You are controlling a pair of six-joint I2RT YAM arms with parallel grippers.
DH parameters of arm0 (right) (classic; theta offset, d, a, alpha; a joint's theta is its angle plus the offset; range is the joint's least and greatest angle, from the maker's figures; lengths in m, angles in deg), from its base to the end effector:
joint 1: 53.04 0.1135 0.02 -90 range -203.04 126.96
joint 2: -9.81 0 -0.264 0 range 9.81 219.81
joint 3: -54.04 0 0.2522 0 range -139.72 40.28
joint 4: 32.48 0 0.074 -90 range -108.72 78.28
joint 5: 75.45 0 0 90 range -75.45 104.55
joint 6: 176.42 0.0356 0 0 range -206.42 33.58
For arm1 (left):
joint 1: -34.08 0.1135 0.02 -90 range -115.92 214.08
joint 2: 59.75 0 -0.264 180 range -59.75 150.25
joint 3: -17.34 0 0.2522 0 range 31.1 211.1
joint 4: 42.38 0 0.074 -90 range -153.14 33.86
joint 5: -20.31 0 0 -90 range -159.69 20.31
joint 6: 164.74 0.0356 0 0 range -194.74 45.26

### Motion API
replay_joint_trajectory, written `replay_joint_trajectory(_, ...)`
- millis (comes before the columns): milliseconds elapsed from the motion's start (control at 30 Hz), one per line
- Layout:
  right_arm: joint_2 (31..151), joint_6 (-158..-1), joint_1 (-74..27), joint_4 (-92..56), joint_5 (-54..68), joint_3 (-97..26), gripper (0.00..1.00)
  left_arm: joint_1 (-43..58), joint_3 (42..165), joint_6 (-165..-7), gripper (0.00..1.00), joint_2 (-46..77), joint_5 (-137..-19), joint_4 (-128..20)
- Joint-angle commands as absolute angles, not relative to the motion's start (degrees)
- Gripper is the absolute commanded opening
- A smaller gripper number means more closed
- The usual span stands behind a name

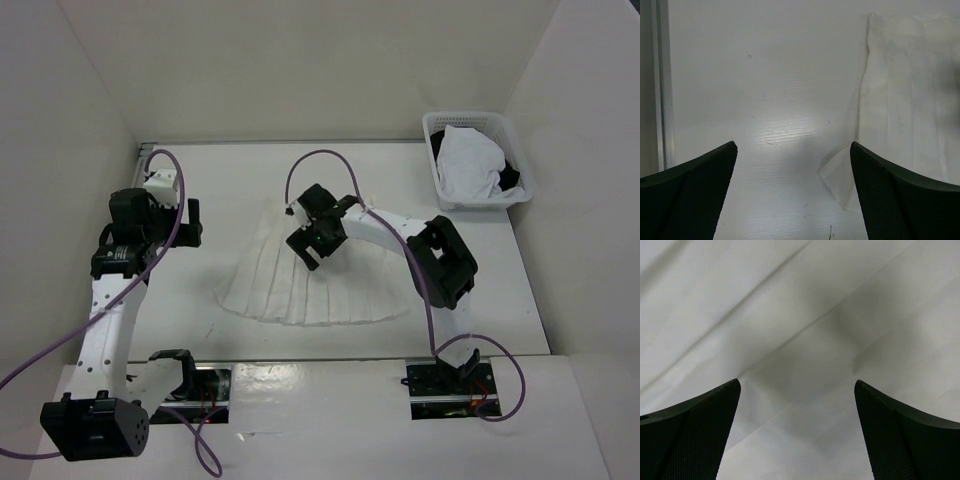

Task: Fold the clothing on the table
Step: Flatten the skirt out

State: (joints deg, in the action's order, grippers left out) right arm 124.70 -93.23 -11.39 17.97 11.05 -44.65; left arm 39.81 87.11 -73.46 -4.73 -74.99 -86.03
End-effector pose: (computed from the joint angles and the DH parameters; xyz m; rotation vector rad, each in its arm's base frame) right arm 0.3099 0.2786 0.1821 -1.1486 2.5097 0.2512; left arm 0.2076 0.0175 0.3411 -0.0239 2.0728 -0.0210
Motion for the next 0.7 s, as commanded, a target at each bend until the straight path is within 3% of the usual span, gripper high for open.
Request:
replay_joint_trajectory(0,121.4,-89.0,-11.6,12.5,11.3,-47.8,0.99,40.1,87.6,-74.8,0.99,-5.0,-74.3,-84.4)
replay_joint_trajectory(667,129.3,-86.3,-14.7,11.9,10.6,-50.9,0.99,40.1,87.6,-74.8,0.99,-3.9,-74.3,-84.4)
